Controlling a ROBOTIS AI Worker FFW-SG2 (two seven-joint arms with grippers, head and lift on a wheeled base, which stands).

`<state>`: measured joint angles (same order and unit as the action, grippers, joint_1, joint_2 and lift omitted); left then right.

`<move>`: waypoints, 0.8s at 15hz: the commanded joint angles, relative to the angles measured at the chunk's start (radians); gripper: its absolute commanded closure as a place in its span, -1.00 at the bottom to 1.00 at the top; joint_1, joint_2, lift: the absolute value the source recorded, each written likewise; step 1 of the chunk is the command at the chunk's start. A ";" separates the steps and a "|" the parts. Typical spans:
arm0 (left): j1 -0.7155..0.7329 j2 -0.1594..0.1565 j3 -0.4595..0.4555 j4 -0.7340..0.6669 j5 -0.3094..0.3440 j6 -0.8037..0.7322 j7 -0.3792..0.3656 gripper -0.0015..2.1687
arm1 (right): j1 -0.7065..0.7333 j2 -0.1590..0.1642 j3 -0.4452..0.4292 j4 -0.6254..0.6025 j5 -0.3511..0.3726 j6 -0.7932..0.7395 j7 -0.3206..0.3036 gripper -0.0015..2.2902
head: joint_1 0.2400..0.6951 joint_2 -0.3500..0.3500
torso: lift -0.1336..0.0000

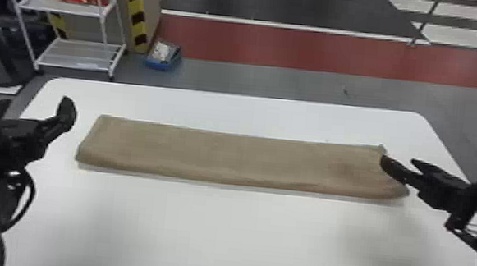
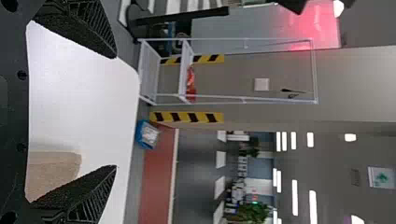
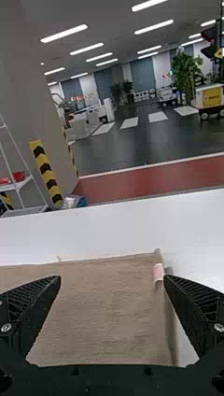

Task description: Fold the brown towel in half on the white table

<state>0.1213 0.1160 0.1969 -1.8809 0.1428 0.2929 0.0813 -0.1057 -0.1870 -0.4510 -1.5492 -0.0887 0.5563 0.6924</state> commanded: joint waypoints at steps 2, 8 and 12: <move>0.178 -0.010 -0.070 -0.060 0.003 -0.327 0.008 -0.96 | 0.189 0.144 0.164 -0.310 0.058 -0.094 -0.062 -0.93 | 1.00 -0.03 | -0.85; 0.376 -0.009 -0.234 -0.170 -0.094 -0.478 0.075 -0.96 | 0.347 0.188 0.344 -0.411 0.041 -0.226 -0.174 -0.92 | 1.00 0.23 | -0.85; 0.413 -0.010 -0.314 -0.162 -0.160 -0.499 0.109 -0.96 | 0.505 0.188 0.429 -0.483 0.061 -0.382 -0.284 -0.92 | 1.00 0.22 | -0.85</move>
<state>0.5291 0.1067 -0.0943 -2.0527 0.0099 -0.2064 0.1833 0.3488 -0.0015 -0.0414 -2.0152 -0.0320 0.2259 0.4199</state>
